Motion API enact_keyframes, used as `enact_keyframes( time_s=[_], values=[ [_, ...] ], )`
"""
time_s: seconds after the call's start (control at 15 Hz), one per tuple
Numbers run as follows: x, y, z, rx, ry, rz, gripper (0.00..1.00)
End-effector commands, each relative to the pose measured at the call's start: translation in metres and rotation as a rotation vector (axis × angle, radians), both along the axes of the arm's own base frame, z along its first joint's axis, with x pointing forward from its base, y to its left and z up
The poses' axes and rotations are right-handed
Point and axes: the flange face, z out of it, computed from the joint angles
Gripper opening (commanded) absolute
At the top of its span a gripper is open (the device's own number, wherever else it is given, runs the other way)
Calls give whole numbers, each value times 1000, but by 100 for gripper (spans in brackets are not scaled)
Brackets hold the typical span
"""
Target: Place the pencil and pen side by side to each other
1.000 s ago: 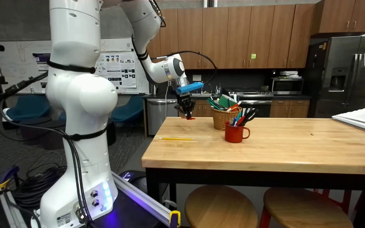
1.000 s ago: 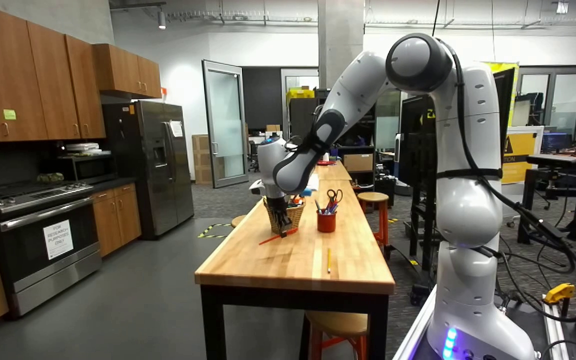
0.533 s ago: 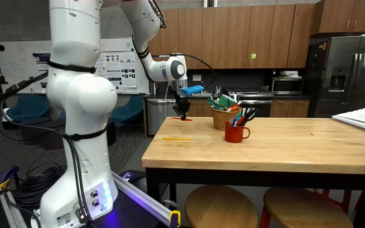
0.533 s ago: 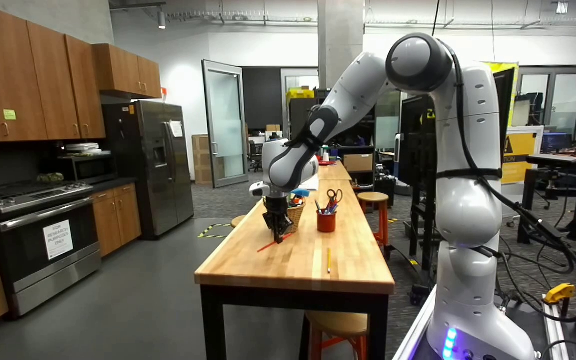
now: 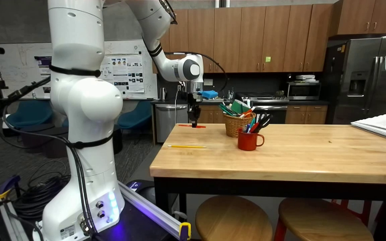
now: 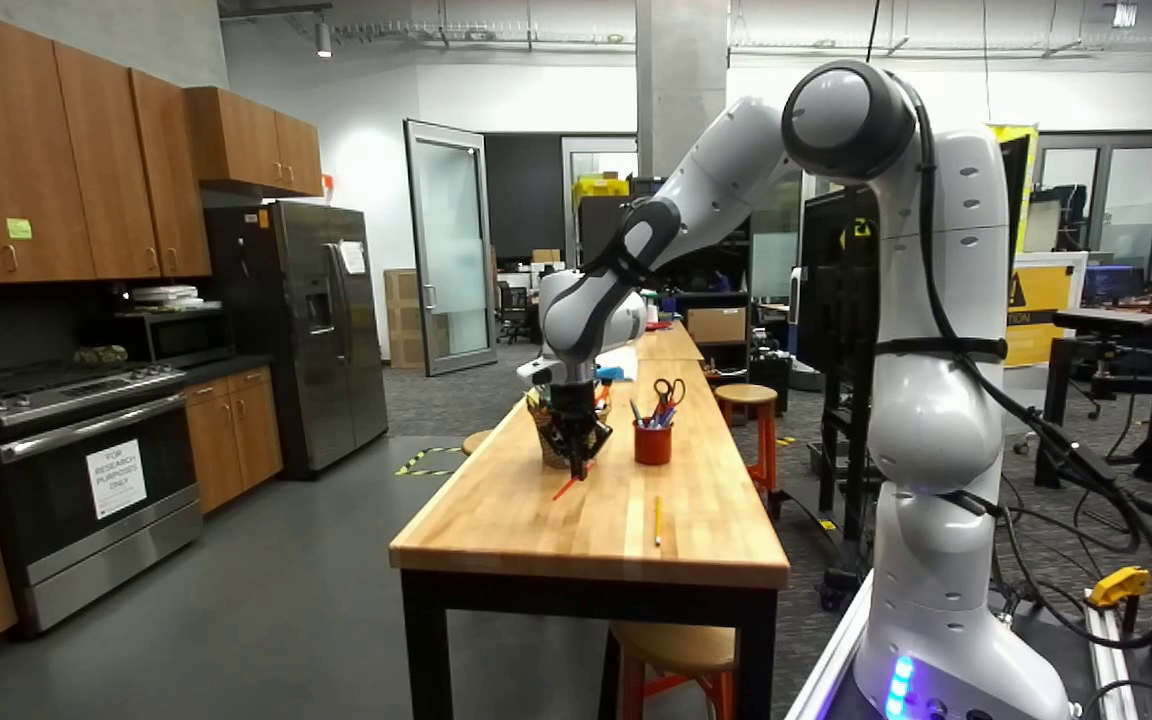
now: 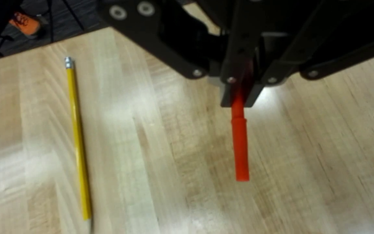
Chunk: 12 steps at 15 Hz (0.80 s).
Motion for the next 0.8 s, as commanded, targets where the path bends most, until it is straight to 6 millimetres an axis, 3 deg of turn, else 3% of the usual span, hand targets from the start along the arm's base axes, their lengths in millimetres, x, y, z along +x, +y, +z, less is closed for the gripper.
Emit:
enact_keyframes(
  time_s=[0.0, 0.73],
  values=[
    [-11, -10, 13, -1, 17, 66, 2],
    [-18, -17, 1, 35, 50, 221, 2]
  ],
)
